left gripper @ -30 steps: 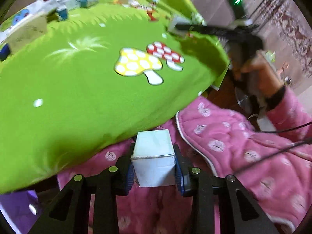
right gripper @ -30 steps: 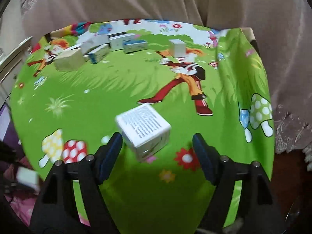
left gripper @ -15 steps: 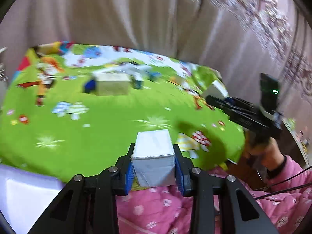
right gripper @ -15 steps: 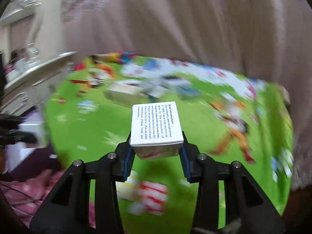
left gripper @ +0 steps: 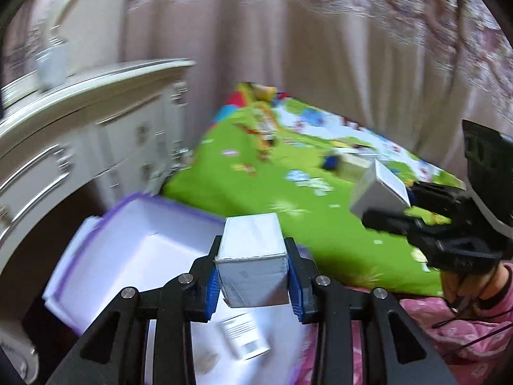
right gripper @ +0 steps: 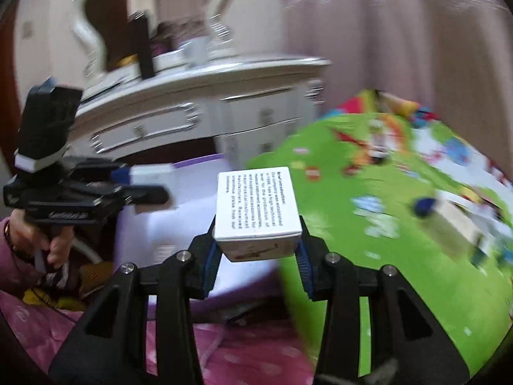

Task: Organize rigid objects
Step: 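Carry both held boxes over the purple-rimmed bin and open both tools, then move both open tools back over the boxes on the mat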

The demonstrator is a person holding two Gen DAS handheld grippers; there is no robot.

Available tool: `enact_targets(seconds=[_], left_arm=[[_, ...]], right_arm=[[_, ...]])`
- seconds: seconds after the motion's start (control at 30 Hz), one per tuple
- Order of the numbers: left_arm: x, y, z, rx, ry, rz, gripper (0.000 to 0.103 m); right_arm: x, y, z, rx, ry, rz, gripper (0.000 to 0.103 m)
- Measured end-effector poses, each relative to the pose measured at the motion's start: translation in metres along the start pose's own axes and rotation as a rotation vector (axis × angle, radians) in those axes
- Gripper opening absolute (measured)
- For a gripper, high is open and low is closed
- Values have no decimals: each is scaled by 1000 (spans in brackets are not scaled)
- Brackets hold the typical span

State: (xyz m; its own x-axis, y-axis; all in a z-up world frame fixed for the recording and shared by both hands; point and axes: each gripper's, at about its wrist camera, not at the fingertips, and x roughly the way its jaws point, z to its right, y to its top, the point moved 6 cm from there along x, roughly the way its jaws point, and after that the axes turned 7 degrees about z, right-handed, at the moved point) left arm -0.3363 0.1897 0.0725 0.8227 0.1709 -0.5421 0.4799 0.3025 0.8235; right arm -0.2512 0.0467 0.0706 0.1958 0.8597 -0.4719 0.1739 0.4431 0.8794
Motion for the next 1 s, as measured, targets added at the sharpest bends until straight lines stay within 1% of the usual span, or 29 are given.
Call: enact_targets(seconds=[0.07, 0.17, 0.3, 0.4, 0.43, 0.47, 0.5, 0.53, 0.57, 0.6, 0.63, 0.67, 0.73, 0.83, 0.93, 1.0], left_arm=[[0, -8, -25, -22, 73, -17, 37], [6, -19, -53, -48, 161, -51, 37], [14, -33, -77, -110, 198, -87, 37], [20, -40, -84, -128, 229, -109, 37], [23, -43, -87, -127, 252, -117, 38], [26, -46, -90, -115, 286, -131, 40], [25, -47, -91, -105, 307, -141, 52], [28, -49, -92, -89, 335, -152, 61], [30, -50, -92, -72, 361, -157, 81], [30, -50, -92, -56, 386, -153, 90], [30, -50, -91, -41, 405, -144, 91], [31, -49, -88, -27, 418, -139, 91], [35, -47, -82, -9, 423, -149, 91], [45, -40, -65, 19, 403, -153, 91], [63, -33, -35, 79, 371, -170, 91], [81, -29, -8, 112, 316, -195, 91]], right_arm=[[23, -2, -19, -41, 53, -40, 46], [43, -10, -44, -100, 105, -97, 46], [73, -22, -68, -155, 160, -170, 46], [94, -31, -83, -189, 201, -231, 46], [99, -34, -86, -199, 210, -249, 47], [106, -39, -90, -211, 217, -270, 48], [109, -41, -92, -212, 221, -281, 49], [113, -44, -92, -207, 222, -294, 53], [116, -47, -90, -188, 217, -303, 59], [116, -48, -87, -172, 217, -300, 63], [115, -49, -83, -151, 220, -294, 67], [112, -49, -78, -126, 219, -286, 69], [104, -49, -57, -72, 189, -266, 71], [91, -45, -25, 1, 121, -230, 75], [65, -48, 26, 93, 4, -195, 79], [44, -59, 67, 164, -94, -182, 81]])
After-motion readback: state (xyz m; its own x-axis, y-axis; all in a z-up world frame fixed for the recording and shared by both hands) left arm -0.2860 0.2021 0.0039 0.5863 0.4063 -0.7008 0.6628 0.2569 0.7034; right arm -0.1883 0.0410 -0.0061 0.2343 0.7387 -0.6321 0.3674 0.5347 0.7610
